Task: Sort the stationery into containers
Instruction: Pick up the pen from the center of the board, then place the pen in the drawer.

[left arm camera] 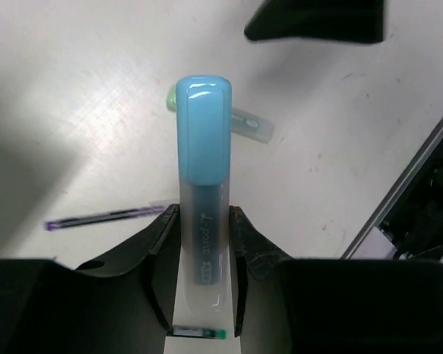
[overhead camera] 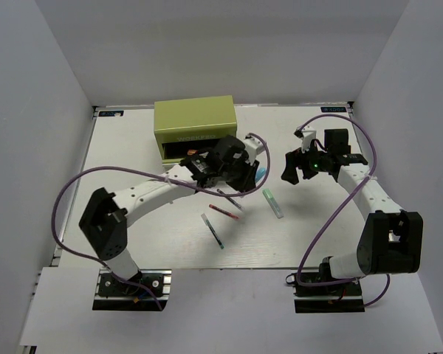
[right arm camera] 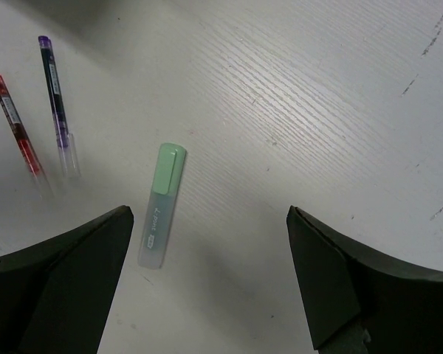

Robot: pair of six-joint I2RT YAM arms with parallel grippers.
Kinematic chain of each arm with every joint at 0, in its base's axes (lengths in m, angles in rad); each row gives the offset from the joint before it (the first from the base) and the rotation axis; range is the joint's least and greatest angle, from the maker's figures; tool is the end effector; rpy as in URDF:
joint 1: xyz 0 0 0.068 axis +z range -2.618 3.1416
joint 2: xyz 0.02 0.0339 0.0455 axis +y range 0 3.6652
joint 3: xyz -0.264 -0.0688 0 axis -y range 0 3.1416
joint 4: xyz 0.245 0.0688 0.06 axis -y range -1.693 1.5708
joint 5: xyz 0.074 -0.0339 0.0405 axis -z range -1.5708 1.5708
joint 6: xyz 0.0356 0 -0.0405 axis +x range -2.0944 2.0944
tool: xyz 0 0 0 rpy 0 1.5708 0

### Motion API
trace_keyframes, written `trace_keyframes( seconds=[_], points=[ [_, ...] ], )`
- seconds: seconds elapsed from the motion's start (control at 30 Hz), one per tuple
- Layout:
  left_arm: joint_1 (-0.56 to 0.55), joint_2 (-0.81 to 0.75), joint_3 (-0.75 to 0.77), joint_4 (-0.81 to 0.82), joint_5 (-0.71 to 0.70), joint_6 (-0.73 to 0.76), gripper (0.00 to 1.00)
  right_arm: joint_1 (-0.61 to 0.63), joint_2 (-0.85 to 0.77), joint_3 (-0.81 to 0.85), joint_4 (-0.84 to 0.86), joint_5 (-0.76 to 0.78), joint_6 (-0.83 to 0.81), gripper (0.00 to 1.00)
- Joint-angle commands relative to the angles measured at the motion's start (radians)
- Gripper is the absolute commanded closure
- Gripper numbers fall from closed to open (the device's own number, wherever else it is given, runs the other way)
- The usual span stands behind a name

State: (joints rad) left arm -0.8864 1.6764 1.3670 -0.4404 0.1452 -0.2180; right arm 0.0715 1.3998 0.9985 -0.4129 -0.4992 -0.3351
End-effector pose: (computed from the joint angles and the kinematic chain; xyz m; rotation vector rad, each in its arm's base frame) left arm 0.2359 -0.2972 0.2841 0.8671 2.2635 -0.7031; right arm 0.2943 0.0382 0.2566 -0.6908 2.1999 0.4599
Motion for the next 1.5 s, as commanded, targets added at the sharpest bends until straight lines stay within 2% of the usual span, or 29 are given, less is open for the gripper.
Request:
trace_keyframes(
  seconds=[0.0,0.13,0.3,0.43,0.57,0.73,0.87,1.03,1.13,1.23,1.27,1.3,1.33,1.4,1.47],
  points=[
    [0.046,-0.076,0.049,-0.075,-0.004,0.172,0.96,-0.004,-0.025,0.000,0.019,0.008,-0.044,0.10],
    [0.119,-0.130,0.060,-0.101,-0.120,0.278,0.96,-0.003,-0.033,0.000,0.014,-0.006,-0.083,0.10],
    [0.265,-0.123,0.070,-0.072,-0.131,0.417,0.96,0.001,-0.033,0.003,0.013,-0.009,-0.146,0.10],
    [0.334,-0.092,0.098,-0.018,-0.125,0.505,0.98,0.002,-0.041,0.000,0.000,-0.042,-0.214,0.10],
    [0.353,-0.083,0.086,0.054,-0.101,0.620,0.96,0.004,-0.041,-0.001,-0.010,-0.059,-0.272,0.10],
    [0.362,-0.046,0.104,0.019,-0.081,0.762,0.95,0.005,-0.028,0.011,-0.027,-0.064,-0.286,0.10],
    [0.362,-0.026,0.104,-0.004,-0.081,0.822,0.95,0.005,-0.027,0.012,-0.033,-0.078,-0.303,0.10],
    [0.362,-0.026,0.064,0.037,-0.153,0.832,0.93,0.007,-0.018,0.014,-0.044,-0.096,-0.326,0.10],
    [0.362,-0.026,0.055,0.049,-0.163,0.841,0.81,0.010,-0.009,0.012,-0.049,-0.102,-0.334,0.10],
    [0.362,-0.037,0.020,0.072,-0.174,0.841,0.52,0.011,0.001,0.015,-0.053,-0.107,-0.343,0.10],
    [0.362,-0.047,0.006,0.081,-0.174,0.841,0.30,0.013,0.005,0.015,-0.053,-0.105,-0.347,0.10],
    [0.362,-0.058,0.006,0.091,-0.174,0.841,0.21,0.013,0.010,0.015,-0.053,-0.105,-0.349,0.10],
    [0.362,-0.058,-0.005,0.091,-0.174,0.841,0.17,0.016,0.014,0.015,-0.055,-0.104,-0.351,0.10],
    [0.362,-0.067,-0.014,0.091,-0.174,0.841,0.00,0.016,0.019,0.012,-0.058,-0.101,-0.351,0.10],
    [0.362,-0.079,-0.025,0.091,-0.185,0.841,0.00,0.022,0.025,0.015,-0.056,-0.101,-0.351,0.10]
  ],
)
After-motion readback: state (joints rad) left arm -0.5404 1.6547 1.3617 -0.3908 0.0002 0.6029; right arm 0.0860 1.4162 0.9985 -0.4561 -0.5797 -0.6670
